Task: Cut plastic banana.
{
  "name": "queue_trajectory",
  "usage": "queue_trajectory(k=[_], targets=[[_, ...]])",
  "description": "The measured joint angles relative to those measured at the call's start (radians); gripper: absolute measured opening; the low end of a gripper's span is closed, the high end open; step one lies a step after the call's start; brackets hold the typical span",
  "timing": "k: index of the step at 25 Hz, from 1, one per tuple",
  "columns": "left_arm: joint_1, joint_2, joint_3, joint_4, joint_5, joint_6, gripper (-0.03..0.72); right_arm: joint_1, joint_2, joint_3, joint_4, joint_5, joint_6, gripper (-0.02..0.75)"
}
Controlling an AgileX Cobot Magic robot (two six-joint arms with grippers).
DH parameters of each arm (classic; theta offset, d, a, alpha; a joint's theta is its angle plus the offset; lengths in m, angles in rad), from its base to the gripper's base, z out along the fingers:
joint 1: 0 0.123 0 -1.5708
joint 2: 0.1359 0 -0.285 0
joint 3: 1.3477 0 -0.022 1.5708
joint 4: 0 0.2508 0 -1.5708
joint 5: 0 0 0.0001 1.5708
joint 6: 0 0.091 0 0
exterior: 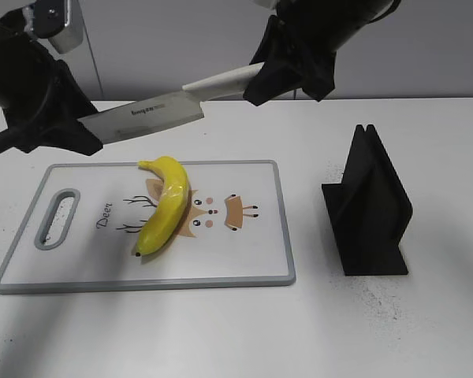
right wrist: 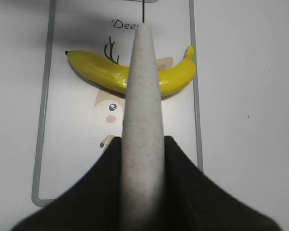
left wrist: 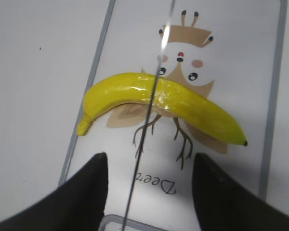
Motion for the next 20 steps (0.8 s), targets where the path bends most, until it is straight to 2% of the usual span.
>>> queue_trajectory(k=[2, 4, 11, 14, 20], targets=[[-0.004, 0.007, 0.000, 0.011, -0.036, 0.001, 0.510, 0.000, 0.000, -0.002, 0.001, 0.000, 0.000, 0.169], [-0.004, 0.007, 0.000, 0.013, -0.064, 0.002, 0.438, -0.002, 0.000, -0.002, 0.001, 0.000, 0.000, 0.169], [-0.004, 0.007, 0.000, 0.013, -0.094, 0.008, 0.046, -0.031, 0.000, -0.002, 0.055, -0.003, -0.019, 0.169], [-0.008, 0.007, 0.000, 0.014, -0.104, 0.026, 0.008, -0.047, 0.004, -0.002, 0.087, -0.002, -0.050, 0.172], [-0.010, 0.007, 0.000, -0.008, -0.134, 0.038, 0.006, -0.048, 0.007, -0.004, 0.063, -0.015, -0.056, 0.172]])
